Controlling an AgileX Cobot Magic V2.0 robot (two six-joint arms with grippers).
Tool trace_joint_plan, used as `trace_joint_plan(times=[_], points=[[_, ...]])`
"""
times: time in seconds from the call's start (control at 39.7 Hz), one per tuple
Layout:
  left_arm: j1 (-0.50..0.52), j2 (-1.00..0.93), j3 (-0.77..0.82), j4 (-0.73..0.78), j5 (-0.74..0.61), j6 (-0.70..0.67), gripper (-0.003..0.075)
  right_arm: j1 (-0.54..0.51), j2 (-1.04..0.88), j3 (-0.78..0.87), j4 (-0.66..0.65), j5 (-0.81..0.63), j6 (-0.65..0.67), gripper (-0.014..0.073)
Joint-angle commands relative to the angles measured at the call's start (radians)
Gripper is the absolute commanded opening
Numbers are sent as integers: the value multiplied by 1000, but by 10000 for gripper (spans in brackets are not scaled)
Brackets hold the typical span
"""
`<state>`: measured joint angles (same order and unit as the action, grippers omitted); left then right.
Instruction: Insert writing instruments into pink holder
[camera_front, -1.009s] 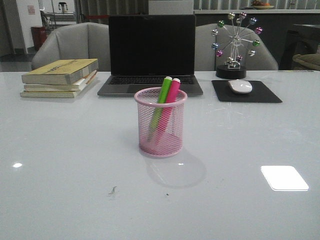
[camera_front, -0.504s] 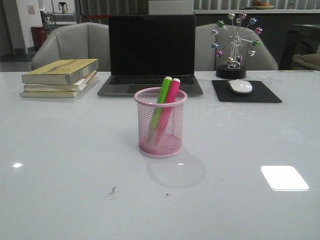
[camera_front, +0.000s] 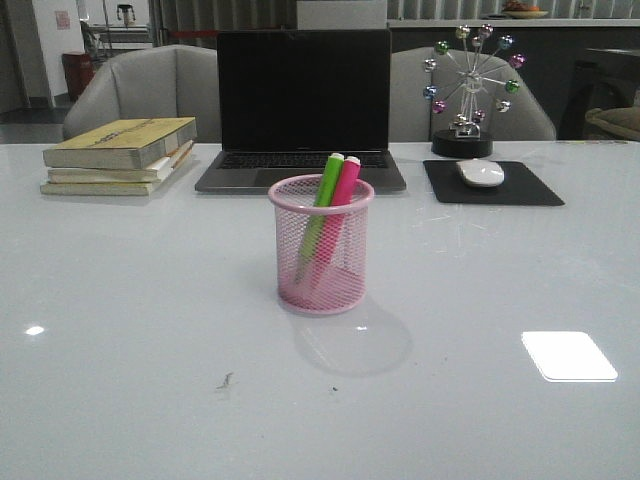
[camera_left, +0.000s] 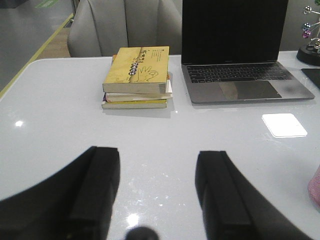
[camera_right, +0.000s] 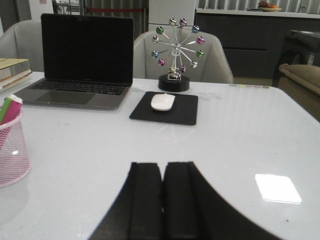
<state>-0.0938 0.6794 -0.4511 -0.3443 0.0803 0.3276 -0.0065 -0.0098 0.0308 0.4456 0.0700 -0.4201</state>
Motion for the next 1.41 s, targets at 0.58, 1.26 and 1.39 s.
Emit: trace_joint_plan(times=[0.58,1.26,1.39], points=[[3,-149,-31,-4,-70,-1,98,1,-2,1,11,-75,-7,57],[103,-455,69,183,-46,-238,97,1,-2,1,11,-75,-7,57],[111,-567,129,266,-44,-238,97,1,-2,1,11,-75,-7,57]])
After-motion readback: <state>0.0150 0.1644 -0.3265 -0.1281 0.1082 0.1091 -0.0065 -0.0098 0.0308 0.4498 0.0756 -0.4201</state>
